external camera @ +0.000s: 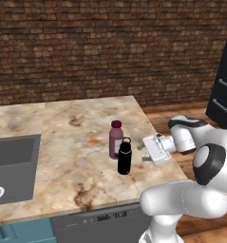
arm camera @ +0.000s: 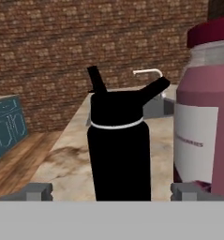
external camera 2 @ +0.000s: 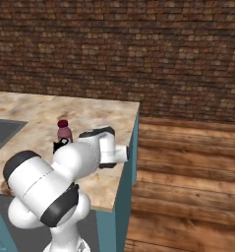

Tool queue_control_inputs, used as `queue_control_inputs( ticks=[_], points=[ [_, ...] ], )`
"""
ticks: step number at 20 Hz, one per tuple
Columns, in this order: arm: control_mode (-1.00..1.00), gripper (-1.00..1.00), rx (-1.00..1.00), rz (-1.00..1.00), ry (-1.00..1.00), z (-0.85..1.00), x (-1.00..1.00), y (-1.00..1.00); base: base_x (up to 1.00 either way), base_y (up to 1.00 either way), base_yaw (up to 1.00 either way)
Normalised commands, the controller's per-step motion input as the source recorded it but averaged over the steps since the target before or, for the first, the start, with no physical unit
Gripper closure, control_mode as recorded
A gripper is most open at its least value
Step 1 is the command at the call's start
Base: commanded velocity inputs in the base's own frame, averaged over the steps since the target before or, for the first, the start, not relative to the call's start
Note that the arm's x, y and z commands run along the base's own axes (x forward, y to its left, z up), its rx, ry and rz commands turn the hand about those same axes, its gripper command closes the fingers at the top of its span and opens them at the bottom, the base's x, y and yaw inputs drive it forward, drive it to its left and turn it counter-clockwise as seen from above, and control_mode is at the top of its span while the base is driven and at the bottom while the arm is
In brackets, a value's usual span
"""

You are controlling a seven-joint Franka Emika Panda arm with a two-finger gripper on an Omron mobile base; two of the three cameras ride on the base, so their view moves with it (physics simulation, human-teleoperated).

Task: Pick the juice, water bottle from the counter and place them in the open cabinet.

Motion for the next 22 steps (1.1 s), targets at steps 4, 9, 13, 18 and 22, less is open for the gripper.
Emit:
queue_control_inputs(
  ticks=[4,9,13,18,22],
  points=[
    [-1.00,-1.00,0.00,0.02,0.00,-0.19,-0.01,0.35,0.00,0.00,0.00],
    [-1.00,-1.00,0.00,0.01,0.01,-0.11,0.00,0.28,0.00,0.00,0.00],
    [-1.00,-1.00,0.00,0.00,0.04,-0.07,0.00,0.26,0.00,0.00,0.00],
    [-1.00,-1.00,0.00,0.01,0.07,-0.03,0.00,0.26,0.00,0.00,0.00],
    [-1.00,-1.00,0.00,0.01,0.07,0.00,0.00,0.24,0.00,0.00,0.00]
  ],
)
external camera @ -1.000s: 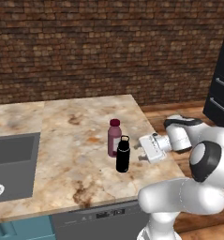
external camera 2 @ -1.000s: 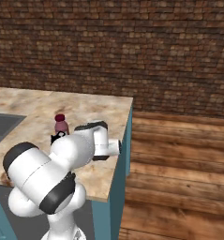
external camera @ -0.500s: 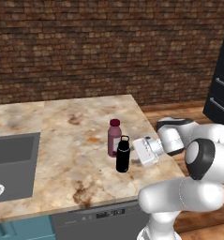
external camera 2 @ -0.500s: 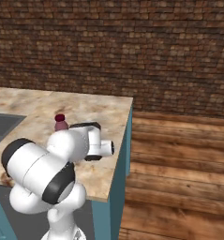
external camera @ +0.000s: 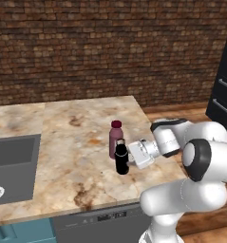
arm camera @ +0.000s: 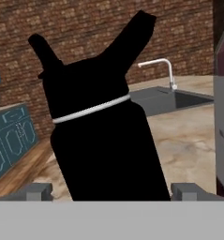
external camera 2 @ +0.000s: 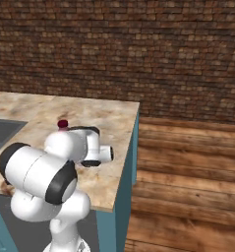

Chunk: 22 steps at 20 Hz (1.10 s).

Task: Pick the juice, water bottle from the counter and place them in the open cabinet.

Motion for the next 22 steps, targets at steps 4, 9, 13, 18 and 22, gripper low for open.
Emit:
queue_control_inputs(
  ticks=[4,9,13,18,22],
  points=[
    [-1.00,-1.00,0.00,0.00,0.04,-0.03,0.00,0.18,0.00,0.00,0.00],
    [-1.00,-1.00,0.00,0.00,0.01,-0.02,0.00,0.09,0.00,0.00,0.00],
    [-1.00,1.00,0.00,0.00,0.00,0.00,0.00,0.00,0.00,0.00,0.00],
    [-1.00,1.00,0.00,0.00,0.00,0.00,0.00,0.00,0.00,0.00,0.00],
    [-1.00,1.00,0.00,0.00,0.02,0.00,-0.01,0.00,0.00,0.00,0.00]
  ],
)
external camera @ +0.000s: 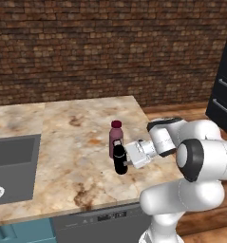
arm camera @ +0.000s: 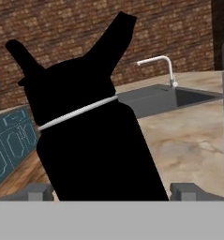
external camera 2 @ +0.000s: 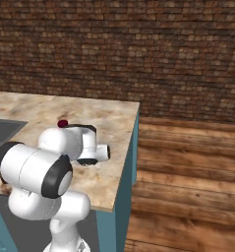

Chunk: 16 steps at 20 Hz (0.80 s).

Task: Pick the juice, water bottle from the counter and place them in the open cabinet.

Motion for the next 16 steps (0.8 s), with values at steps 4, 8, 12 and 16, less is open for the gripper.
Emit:
queue_control_inputs(
  ticks=[4,8,12,16],
  points=[
    [-1.00,1.00,0.00,-0.02,0.03,0.25,-0.24,-0.03,0.00,0.00,0.00],
    [-1.00,1.00,0.00,-0.10,0.11,0.83,-0.12,-0.11,0.00,0.00,0.00],
    [-1.00,1.00,0.00,-0.11,0.14,0.99,-0.11,-0.11,0.00,0.00,0.00],
    [-1.00,1.00,0.00,-0.09,0.24,1.00,0.00,-0.13,0.00,0.00,0.00]
  ],
)
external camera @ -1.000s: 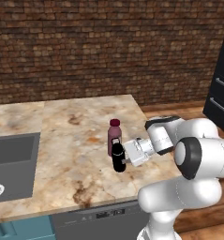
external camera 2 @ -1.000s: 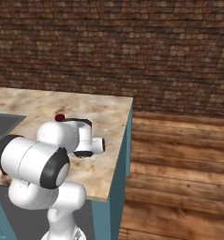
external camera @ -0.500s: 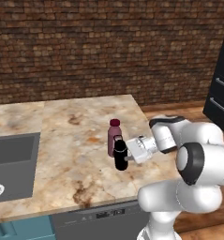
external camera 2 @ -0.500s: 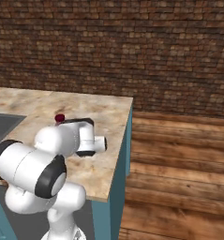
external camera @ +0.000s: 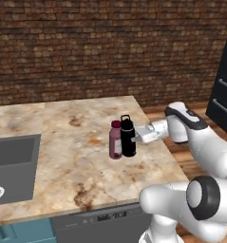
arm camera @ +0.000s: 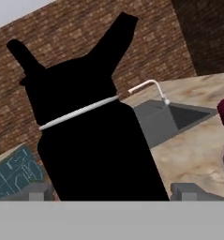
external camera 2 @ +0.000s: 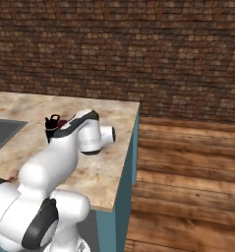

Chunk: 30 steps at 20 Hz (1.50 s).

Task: Pick the juice, water bottle from the counter and place them in the open cabinet.

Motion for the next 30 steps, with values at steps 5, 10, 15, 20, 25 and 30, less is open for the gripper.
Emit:
queue_control_inputs(
  ticks=[5,10,15,20,25,30],
  points=[
    [-1.00,1.00,0.00,-0.06,0.19,1.00,0.00,-0.06,0.00,0.00,0.00],
    [-1.00,1.00,0.00,-0.06,0.14,0.82,0.00,-0.04,0.00,0.00,0.00],
    [-1.00,1.00,0.00,-0.07,0.01,0.53,-0.24,-0.02,0.00,0.00,0.00],
    [-1.00,1.00,0.00,-0.05,-0.02,0.38,-0.25,0.00,0.00,0.00,0.00],
    [-1.00,1.00,-0.04,-0.05,-0.11,0.25,-0.03,-0.03,0.00,0.00,0.00],
    [-1.00,1.00,-0.06,-0.07,-0.07,0.15,0.00,-0.35,0.00,0.00,0.00]
  ],
)
